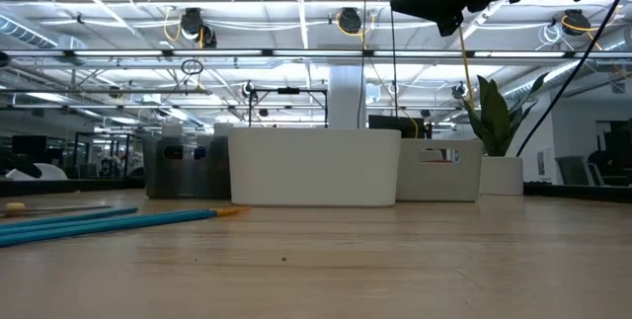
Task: Pick & Place Paint Supplies
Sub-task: Put the yellow scissors into the gray bin
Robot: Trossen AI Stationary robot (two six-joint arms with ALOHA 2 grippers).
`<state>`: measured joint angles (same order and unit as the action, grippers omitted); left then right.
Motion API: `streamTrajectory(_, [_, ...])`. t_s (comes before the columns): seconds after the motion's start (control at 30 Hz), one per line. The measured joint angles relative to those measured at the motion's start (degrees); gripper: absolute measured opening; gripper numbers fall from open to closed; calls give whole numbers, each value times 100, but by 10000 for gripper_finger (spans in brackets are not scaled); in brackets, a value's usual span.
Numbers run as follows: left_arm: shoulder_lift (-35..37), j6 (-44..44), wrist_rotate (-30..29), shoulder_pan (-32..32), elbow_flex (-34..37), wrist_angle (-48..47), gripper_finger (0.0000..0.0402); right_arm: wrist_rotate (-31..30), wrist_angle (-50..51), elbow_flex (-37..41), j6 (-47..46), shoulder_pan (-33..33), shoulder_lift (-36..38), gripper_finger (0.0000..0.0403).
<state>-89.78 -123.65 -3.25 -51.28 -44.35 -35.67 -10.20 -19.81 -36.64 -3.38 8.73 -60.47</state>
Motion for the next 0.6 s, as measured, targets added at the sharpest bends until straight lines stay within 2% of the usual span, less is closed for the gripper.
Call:
streamTrajectory(0.23, [-248,-129,21,-1,-13,-44,183,0,3,0,0,0,0,169])
streamTrajectory(0.33, [-253,-121,24,-1,-5,-43,141,-2,3,2,0,0,0,169])
streamTrajectory(0.5, [-257,-379,128,-66,14,-125,38,-4,0,2,-2,0,0,169])
streamTrajectory(0.6, [-257,-377,45,-101,10,-160,17,-4,2,2,0,0,0,169])
